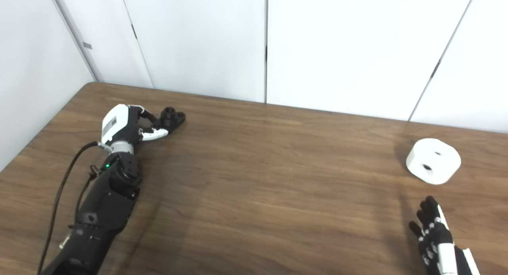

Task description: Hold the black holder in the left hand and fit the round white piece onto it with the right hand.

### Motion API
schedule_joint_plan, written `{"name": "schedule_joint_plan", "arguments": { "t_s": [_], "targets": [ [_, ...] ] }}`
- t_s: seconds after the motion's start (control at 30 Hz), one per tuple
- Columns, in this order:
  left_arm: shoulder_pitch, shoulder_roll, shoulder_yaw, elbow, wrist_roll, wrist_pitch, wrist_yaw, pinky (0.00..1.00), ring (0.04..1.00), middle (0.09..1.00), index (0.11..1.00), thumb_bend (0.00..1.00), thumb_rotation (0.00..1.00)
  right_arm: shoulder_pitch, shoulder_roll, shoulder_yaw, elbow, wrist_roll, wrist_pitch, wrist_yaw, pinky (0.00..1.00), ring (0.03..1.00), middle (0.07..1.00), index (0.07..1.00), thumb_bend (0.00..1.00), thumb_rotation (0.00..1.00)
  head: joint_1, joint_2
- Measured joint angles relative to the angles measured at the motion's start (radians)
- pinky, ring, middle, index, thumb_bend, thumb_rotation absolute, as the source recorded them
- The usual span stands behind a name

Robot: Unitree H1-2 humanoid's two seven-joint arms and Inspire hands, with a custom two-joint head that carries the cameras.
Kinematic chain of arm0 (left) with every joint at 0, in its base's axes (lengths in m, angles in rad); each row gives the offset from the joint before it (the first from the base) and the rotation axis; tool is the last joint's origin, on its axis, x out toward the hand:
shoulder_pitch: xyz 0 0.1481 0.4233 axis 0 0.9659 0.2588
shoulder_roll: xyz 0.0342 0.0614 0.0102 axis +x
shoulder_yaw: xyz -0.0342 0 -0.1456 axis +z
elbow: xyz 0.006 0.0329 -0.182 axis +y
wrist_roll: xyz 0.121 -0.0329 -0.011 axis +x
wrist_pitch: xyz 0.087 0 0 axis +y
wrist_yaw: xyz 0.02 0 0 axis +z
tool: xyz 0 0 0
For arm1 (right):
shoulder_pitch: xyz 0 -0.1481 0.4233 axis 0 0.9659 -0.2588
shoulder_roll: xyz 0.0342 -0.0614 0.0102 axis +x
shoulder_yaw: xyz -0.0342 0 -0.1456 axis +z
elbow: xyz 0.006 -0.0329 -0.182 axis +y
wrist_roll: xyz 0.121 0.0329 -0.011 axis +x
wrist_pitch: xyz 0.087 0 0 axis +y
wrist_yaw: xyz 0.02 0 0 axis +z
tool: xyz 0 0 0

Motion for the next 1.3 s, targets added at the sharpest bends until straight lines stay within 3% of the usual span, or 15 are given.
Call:
{"name": "schedule_joint_plan", "arguments": {
  "t_s": [0.17,0.23,0.37,0.6,0.7,1.0,1.1,1.17,1.3],
  "targets": [
    [0.054,-0.062,0.067,-0.144,0.008,-0.001,-0.181,0.79,0.828,0.752,0.486,0.51,0.05,0.0,0.003,0.006,-0.004,-0.01,0.002,-0.004,1.0,1.0,1.0,1.0,0.62,1.0,-0.006,0.005],
    [0.078,-0.073,0.07,-0.189,0.015,-0.002,-0.25,0.8,0.84,0.768,0.488,0.51,0.05,0.0,0.004,0.009,-0.006,-0.014,0.002,-0.005,1.0,1.0,1.0,1.0,0.62,1.0,-0.006,0.006],
    [0.116,-0.072,0.061,-0.242,0.027,-0.01,-0.326,0.82,0.845,0.777,0.489,0.51,0.05,0.0,0.005,0.01,-0.009,-0.015,0.012,-0.007,1.0,1.0,1.0,1.0,0.62,1.0,-0.011,0.009],
    [0.143,0.033,-0.036,-0.271,0.004,-0.019,-0.449,0.88,0.901,0.819,0.488,0.51,0.06,0.0,0.01,0.01,-0.027,-0.019,0.038,-0.012,1.0,1.0,1.0,1.0,0.62,1.0,-0.018,0.021],
    [0.154,0.068,-0.086,-0.275,-0.018,-0.028,-0.453,0.9,0.913,0.833,0.488,0.51,0.06,0.002,0.013,0.01,-0.035,-0.019,0.049,-0.012,1.0,1.0,1.0,1.0,0.62,1.0,-0.025,0.026],
    [0.174,0.201,-0.282,-0.275,-0.021,-0.194,-0.444,0.88,0.93,0.842,0.487,0.51,0.06,0.004,0.029,0.01,-0.044,-0.019,0.059,-0.015,1.0,1.0,0.997,1.0,0.62,1.0,-0.044,0.04],
    [0.178,0.232,-0.348,-0.275,0.048,-0.241,-0.4,0.9,0.908,0.829,0.487,0.52,0.06,0.005,0.03,0.01,-0.052,-0.021,0.072,-0.018,1.0,1.0,0.993,1.0,0.63,1.0,-0.046,0.041],
    [0.175,0.254,-0.392,-0.279,0.106,-0.255,-0.369,0.98,0.913,0.818,0.487,0.51,0.06,0.005,0.03,0.012,-0.057,-0.023,0.08,-0.021,1.0,1.0,0.993,1.0,0.62,1.0,-0.048,0.041],
    [0.167,0.283,-0.459,-0.301,0.216,-0.268,-0.345,1.0,0.934,0.84,0.489,0.51,0.06,0.005,0.031,0.014,-0.059,-0.023,0.086,-0.022,1.0,1.0,0.992,1.0,0.62,1.0,-0.051,0.04]
  ]
}}
